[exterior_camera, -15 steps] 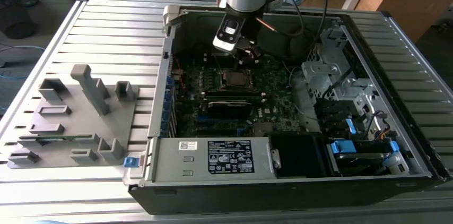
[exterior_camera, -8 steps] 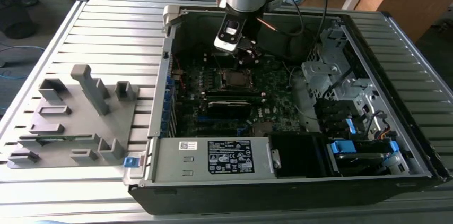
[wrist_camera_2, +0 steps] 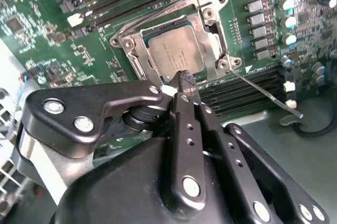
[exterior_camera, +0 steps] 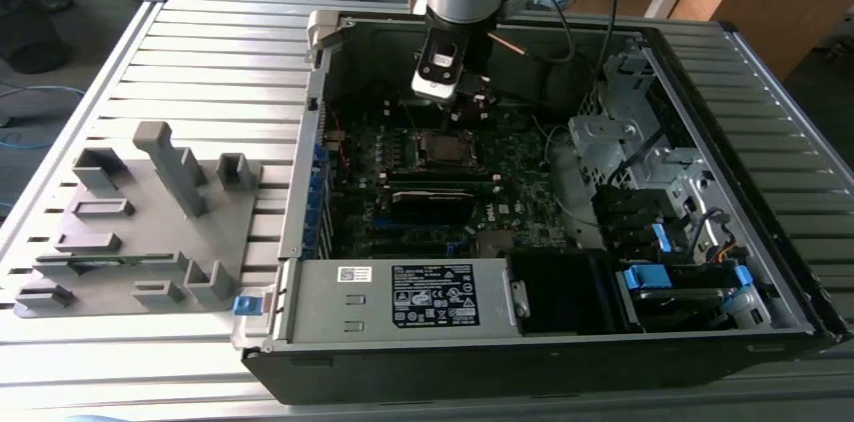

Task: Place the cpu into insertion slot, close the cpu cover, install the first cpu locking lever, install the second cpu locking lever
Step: 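Close the cpu cover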

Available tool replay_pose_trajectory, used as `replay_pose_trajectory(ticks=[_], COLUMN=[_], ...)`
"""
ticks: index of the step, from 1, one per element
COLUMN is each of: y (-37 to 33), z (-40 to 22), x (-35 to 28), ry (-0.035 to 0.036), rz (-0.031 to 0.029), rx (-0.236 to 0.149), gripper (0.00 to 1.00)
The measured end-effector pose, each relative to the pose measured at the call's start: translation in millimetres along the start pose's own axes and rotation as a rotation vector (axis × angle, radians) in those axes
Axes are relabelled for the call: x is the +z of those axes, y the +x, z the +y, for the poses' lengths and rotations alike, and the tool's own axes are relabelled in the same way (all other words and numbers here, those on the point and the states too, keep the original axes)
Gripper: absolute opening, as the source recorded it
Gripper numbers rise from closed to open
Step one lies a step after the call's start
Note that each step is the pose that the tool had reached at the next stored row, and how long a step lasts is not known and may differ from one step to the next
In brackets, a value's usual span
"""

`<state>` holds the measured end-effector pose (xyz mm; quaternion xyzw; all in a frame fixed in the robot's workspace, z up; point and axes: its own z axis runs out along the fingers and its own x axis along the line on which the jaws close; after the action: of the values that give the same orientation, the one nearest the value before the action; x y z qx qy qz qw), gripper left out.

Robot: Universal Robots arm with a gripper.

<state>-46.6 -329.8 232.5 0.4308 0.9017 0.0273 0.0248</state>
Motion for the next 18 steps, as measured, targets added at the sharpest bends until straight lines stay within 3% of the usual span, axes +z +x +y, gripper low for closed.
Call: replay_pose_trajectory(ticks=[2,10,18], y=[0.0,0.0,0.0], z=[0.0,0.0,0.0], x=[0.0,0.0,0.3], ry=[-0.0004,-0.0008,-0.0038], rz=[0.0014,0.0024,0.0125], rx=[-0.021,-0.032,-0.175], gripper=[0.11,0.11,0.11])
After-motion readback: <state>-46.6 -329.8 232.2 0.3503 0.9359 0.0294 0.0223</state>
